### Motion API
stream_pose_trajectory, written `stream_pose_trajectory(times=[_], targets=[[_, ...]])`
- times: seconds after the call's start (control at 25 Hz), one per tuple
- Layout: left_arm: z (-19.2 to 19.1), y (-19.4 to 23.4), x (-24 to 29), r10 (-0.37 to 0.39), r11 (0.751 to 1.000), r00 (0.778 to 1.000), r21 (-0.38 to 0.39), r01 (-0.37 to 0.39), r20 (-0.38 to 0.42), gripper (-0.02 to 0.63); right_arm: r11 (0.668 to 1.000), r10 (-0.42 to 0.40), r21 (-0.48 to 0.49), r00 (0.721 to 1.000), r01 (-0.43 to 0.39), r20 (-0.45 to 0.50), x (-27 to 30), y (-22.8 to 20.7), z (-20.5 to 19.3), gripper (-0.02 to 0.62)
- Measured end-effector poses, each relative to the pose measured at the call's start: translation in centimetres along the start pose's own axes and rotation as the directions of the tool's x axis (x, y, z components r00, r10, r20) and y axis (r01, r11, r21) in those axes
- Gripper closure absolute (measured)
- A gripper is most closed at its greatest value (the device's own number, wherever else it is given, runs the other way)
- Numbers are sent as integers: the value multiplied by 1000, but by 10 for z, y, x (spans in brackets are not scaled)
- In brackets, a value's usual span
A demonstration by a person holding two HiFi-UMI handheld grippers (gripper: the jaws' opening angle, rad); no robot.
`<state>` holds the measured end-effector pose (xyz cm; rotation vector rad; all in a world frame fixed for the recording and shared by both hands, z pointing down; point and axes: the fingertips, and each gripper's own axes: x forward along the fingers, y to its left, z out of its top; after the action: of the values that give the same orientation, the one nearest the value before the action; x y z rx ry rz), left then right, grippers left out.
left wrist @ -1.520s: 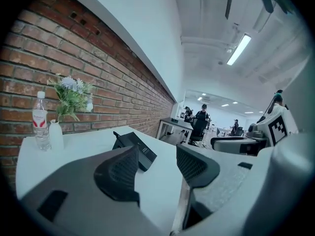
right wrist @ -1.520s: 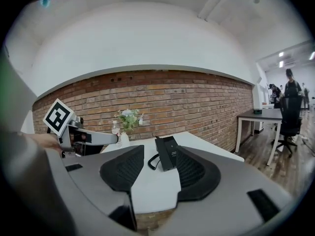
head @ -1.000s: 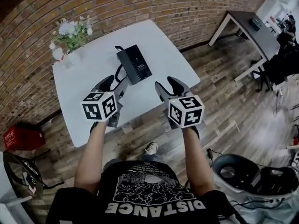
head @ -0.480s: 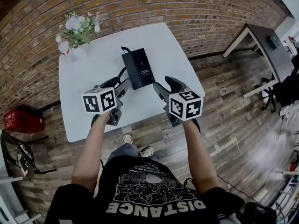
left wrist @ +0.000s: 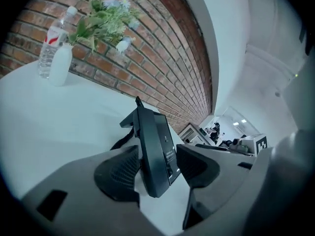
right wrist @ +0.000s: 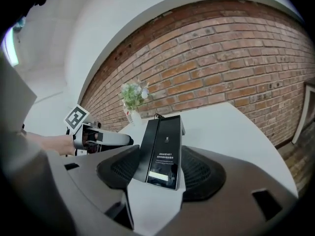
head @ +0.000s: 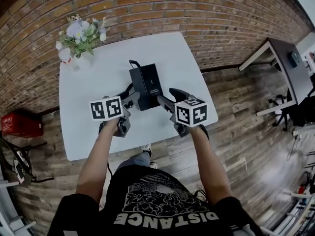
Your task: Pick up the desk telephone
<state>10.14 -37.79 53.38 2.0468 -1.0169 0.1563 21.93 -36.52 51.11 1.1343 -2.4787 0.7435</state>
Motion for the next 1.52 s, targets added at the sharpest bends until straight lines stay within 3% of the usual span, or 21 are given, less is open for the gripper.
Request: stream_pose_trajectory(times=[0.32, 0.76, 1.08, 1.32, 1.52], targets=[[0, 21, 39, -39, 997, 996, -67, 34, -80, 356, 995, 87, 61, 989, -80, -117, 59, -28, -1, 327], [8, 30, 67, -119, 986, 986, -127, 104, -117, 363, 970, 225, 150, 942, -192, -247, 100, -34, -14, 325], [9, 25, 73, -171, 975, 973, -169, 145, -153, 408, 937, 321, 226, 910, -266, -262, 104, -30, -17, 336], [9, 25, 73, -171, 972, 975, -185, 144, -139, 416, 935, 321, 237, 914, -264, -249, 104, -31, -17, 342], [9, 24, 73, -129, 979, 988, -173, 112, -90, 419, 935, 316, 243, 918, -259, -238, 103, -31, -16, 344]])
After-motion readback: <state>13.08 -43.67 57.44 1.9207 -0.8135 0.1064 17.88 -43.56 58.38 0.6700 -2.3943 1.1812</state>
